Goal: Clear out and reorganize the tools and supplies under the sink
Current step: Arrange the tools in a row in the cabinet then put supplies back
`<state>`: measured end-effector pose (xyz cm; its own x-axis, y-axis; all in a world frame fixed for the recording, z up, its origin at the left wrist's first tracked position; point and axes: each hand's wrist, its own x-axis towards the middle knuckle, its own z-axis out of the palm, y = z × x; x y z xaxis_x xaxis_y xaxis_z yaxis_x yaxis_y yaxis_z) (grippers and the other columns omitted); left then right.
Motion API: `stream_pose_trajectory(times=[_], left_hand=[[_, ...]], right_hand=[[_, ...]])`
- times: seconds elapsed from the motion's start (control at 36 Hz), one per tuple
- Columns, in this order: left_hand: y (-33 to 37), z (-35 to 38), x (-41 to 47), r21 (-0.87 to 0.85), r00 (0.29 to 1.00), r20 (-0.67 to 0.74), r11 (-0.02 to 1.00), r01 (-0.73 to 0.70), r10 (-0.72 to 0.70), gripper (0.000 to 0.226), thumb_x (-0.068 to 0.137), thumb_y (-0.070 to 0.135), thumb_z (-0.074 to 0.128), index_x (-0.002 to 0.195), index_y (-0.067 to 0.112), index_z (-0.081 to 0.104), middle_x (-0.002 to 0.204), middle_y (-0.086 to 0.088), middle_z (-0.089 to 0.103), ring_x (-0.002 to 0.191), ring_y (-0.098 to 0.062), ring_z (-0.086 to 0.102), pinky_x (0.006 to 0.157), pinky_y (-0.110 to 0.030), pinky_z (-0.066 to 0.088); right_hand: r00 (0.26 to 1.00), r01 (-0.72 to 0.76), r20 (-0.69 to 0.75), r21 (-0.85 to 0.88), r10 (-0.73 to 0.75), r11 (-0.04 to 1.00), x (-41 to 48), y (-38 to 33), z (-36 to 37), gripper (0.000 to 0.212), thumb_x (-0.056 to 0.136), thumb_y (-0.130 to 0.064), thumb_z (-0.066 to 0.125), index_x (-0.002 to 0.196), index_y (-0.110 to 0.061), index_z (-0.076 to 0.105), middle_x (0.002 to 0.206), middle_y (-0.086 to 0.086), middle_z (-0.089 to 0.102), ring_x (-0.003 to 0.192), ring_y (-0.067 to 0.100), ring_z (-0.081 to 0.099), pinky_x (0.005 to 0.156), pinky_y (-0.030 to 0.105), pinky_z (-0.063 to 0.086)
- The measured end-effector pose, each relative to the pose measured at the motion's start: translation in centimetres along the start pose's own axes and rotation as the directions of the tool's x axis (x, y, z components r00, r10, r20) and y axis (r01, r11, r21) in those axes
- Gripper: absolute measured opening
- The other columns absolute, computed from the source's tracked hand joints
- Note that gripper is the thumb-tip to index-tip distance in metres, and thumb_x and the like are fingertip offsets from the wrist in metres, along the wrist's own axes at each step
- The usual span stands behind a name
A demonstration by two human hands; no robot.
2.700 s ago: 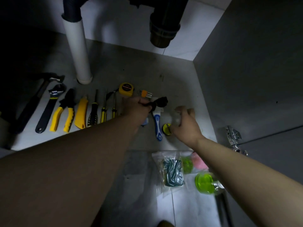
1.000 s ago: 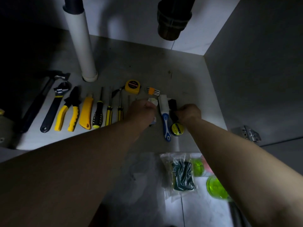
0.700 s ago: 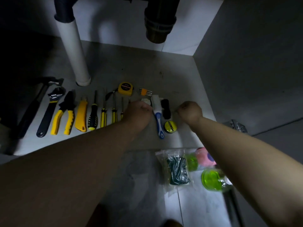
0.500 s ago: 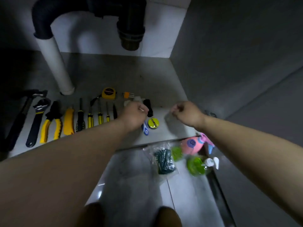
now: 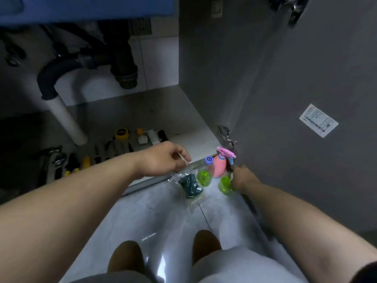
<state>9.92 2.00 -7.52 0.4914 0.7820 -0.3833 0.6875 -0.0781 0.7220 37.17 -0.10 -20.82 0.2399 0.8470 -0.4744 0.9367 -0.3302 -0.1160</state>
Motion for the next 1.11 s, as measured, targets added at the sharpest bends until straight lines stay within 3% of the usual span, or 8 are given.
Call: stream_pose_trajectory(times=[0.14,0.28,0.44,0.53,0.64,0.78,1.03,1.11], left_hand=[[-2.9,1.1,-0.1,-0.04,0.998,0.032,0.997,0.064,-0.063,0.013,0.1,0.022,0.063,0.112,0.021,0.069,0.092,0.003,0.071,0.086,-0.011,0.073,0.073,-0.019,0.053],[-5.1,0.2,1.1,0.042,0.989,0.052,0.989,0.138,-0.14,0.017,0.1,0.021,0.061,0.114,0.018,0.069,0.098,0.003,0.07,0.083,-0.008,0.068,0.074,-0.017,0.051],[-4.8,0.0,3.0,0.05,0.989,0.02,0.988,0.147,-0.149,0.023,0.098,0.022,0.066,0.119,0.013,0.068,0.092,0.001,0.066,0.08,-0.012,0.063,0.062,-0.017,0.045],[-3.5,0.4,3.4,0.097,0.987,0.083,0.987,0.126,-0.134,0.035,0.092,0.024,0.075,0.125,0.017,0.065,0.11,-0.006,0.071,0.099,-0.019,0.068,0.088,-0.026,0.055],[-1.9,0.8,3.0,0.173,0.976,0.186,0.982,0.08,-0.112,0.072,0.083,0.033,0.084,0.146,0.024,0.049,0.131,-0.006,0.064,0.119,-0.023,0.061,0.106,-0.032,0.048],[-2.5,0.9,2.2,0.08,0.96,0.265,0.994,0.071,-0.09,0.112,0.073,0.039,0.091,0.16,0.032,0.02,0.159,-0.002,0.038,0.143,-0.024,0.043,0.116,-0.035,0.039],[-6.6,-0.4,2.8,-0.043,1.0,-0.028,0.999,-0.012,0.011,0.076,0.068,0.041,0.093,0.134,0.026,0.058,0.121,0.0,0.065,0.112,-0.019,0.063,0.102,-0.034,0.052],[-8.3,-0.8,3.2,-0.142,0.994,-0.11,0.99,-0.023,0.007,0.063,0.072,0.032,0.092,0.127,0.021,0.065,0.118,-0.003,0.07,0.102,-0.017,0.068,0.091,-0.028,0.056]], right_hand=[[0.991,-0.041,-0.13,-0.046,0.035,0.998,1.2,-0.4,2.0,0.047,0.096,-0.006,0.046,0.143,-0.008,0.042,0.142,0.021,0.031,0.112,0.04,0.063,0.098,0.041,0.048],[0.995,-0.003,-0.097,-0.044,-0.002,0.999,1.7,-0.6,2.4,0.041,0.093,-0.008,0.048,0.134,-0.008,0.052,0.131,0.023,0.046,0.111,0.041,0.061,0.099,0.04,0.049],[0.993,0.094,-0.071,0.011,-0.093,0.995,-0.2,-1.6,0.0,0.019,0.088,-0.011,0.055,0.097,-0.012,0.072,0.109,0.015,0.071,0.102,0.032,0.068,0.09,0.034,0.055],[0.987,0.163,-0.018,0.11,-0.162,0.98,-1.7,-2.5,-1.9,0.018,0.088,-0.008,0.055,0.078,-0.018,0.067,0.088,0.011,0.076,0.078,0.025,0.075,0.08,0.034,0.06],[0.96,0.259,0.025,0.296,-0.278,0.919,-4.2,-5.1,-5.5,0.006,0.09,-0.005,0.066,0.088,-0.003,0.07,0.068,0.009,0.069,0.049,0.011,0.067,0.052,0.022,0.056],[0.905,0.334,0.053,0.527,-0.422,0.781,-7.0,-8.9,-10.7,0.011,0.09,0.004,0.061,0.095,0.011,0.068,0.066,0.016,0.066,0.05,0.016,0.063,0.051,0.023,0.055],[0.887,0.21,0.049,0.842,-0.459,0.496,-4.0,-11.8,-12.2,0.009,0.094,-0.005,0.061,0.092,-0.008,0.07,0.083,0.013,0.069,0.073,0.019,0.072,0.063,0.026,0.06],[0.948,0.143,0.057,0.802,-0.312,0.58,-1.4,-11.6,-10.7,0.012,0.096,-0.024,0.065,0.102,-0.015,0.068,0.098,0.012,0.065,0.071,0.022,0.07,0.059,0.029,0.058]])
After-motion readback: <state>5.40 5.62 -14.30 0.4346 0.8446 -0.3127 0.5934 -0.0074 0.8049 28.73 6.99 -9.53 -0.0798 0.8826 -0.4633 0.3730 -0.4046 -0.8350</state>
